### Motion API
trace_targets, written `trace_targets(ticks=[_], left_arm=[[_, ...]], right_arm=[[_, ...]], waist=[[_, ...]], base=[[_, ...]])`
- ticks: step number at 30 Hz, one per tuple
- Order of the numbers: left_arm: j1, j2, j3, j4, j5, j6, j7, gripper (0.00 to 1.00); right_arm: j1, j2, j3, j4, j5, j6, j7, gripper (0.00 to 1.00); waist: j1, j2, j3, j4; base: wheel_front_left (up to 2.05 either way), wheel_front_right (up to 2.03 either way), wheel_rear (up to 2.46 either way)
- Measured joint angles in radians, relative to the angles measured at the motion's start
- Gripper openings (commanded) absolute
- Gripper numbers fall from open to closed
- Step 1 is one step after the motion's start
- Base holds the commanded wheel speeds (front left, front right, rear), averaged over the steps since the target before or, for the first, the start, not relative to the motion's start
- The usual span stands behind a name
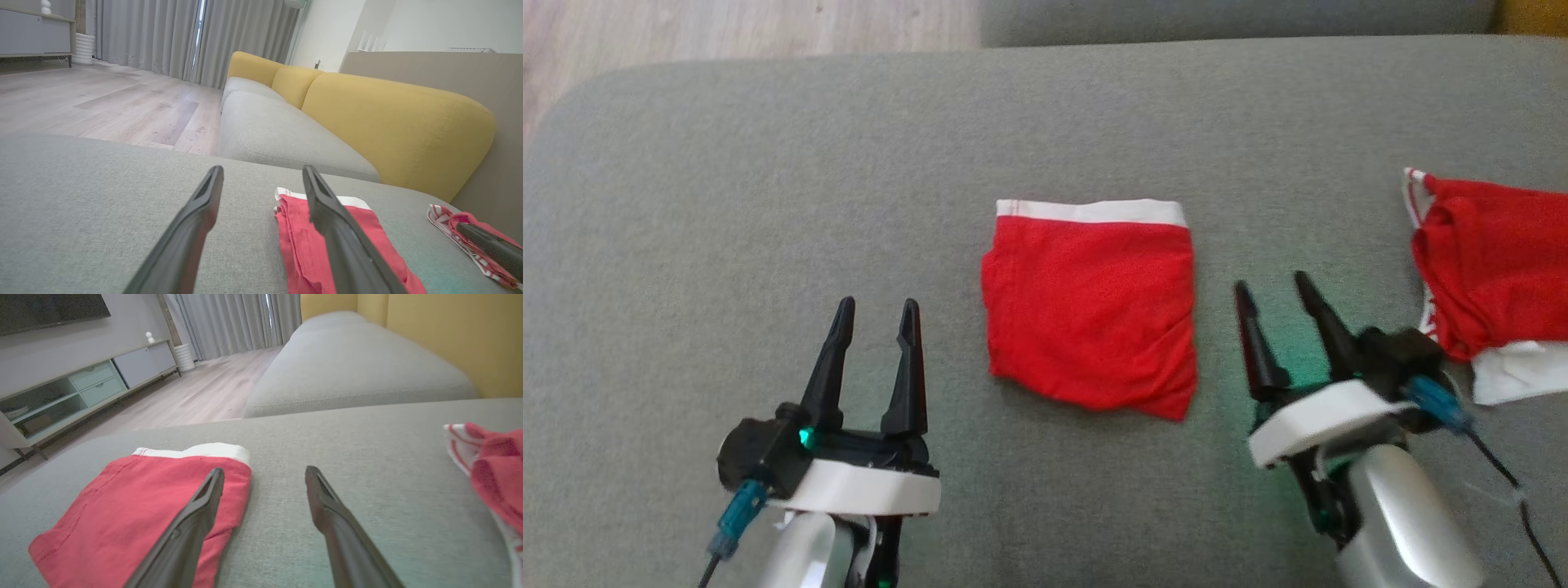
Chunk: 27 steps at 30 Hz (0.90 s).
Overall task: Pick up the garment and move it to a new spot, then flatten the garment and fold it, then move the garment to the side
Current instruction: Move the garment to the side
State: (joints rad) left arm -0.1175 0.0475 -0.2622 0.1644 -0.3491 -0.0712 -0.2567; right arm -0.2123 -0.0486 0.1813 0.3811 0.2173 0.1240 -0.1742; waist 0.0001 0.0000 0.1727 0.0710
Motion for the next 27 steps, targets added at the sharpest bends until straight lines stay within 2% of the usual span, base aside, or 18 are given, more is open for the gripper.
trace_targets(ticks=[5, 11, 17, 18, 19, 20, 27], left_arm=[[-0.005, 0.0, -0.005, 0.012, 0.0, 0.0, 0.0, 1.0], [-0.034, 0.0, -0.03, 0.013, -0.008, 0.001, 0.0, 1.0], [-0.044, 0.0, -0.03, 0.012, -0.017, 0.001, 0.0, 1.0], [-0.044, 0.0, -0.03, 0.012, -0.017, 0.001, 0.0, 1.0], [-0.044, 0.0, -0.029, 0.012, -0.017, 0.001, 0.0, 1.0], [-0.044, 0.0, -0.028, 0.011, -0.017, 0.006, 0.0, 1.0], [-0.044, 0.0, -0.03, 0.01, -0.016, 0.008, 0.0, 1.0]], right_arm=[[-0.064, 0.0, 0.085, 0.107, -0.005, 0.0, 0.066, 1.0], [-0.121, -0.003, 0.1, 0.227, 0.042, 0.0, 0.097, 1.0], [-0.194, -0.009, 0.133, 0.288, 0.092, 0.0, 0.1, 1.0], [-0.203, -0.011, 0.14, 0.295, 0.092, 0.0, 0.099, 0.89], [-0.213, -0.011, 0.143, 0.303, 0.09, 0.0, 0.096, 0.37], [-0.219, -0.011, 0.146, 0.312, 0.081, 0.0, 0.088, 0.0], [-0.229, -0.008, 0.132, 0.349, -0.027, 0.0, 0.029, 0.0]], waist=[[0.0, 0.0, 0.03, 0.037], [0.0, 0.0, 0.057, 0.081], [-0.0001, 0.0, 0.082, 0.108], [-0.0001, 0.0, 0.085, 0.11], [-0.0001, 0.0, 0.086, 0.111], [-0.0001, 0.0, 0.087, 0.11], [-0.0002, 0.0, 0.077, 0.094]], base=[[0.0, 0.0, 0.0], [0.0, 0.0, 0.0], [0.0, 0.0, 0.0], [0.0, 0.0, 0.0], [0.0, 0.0, 0.0], [0.0, 0.0, 0.0], [0.0, 0.0, 0.0]])
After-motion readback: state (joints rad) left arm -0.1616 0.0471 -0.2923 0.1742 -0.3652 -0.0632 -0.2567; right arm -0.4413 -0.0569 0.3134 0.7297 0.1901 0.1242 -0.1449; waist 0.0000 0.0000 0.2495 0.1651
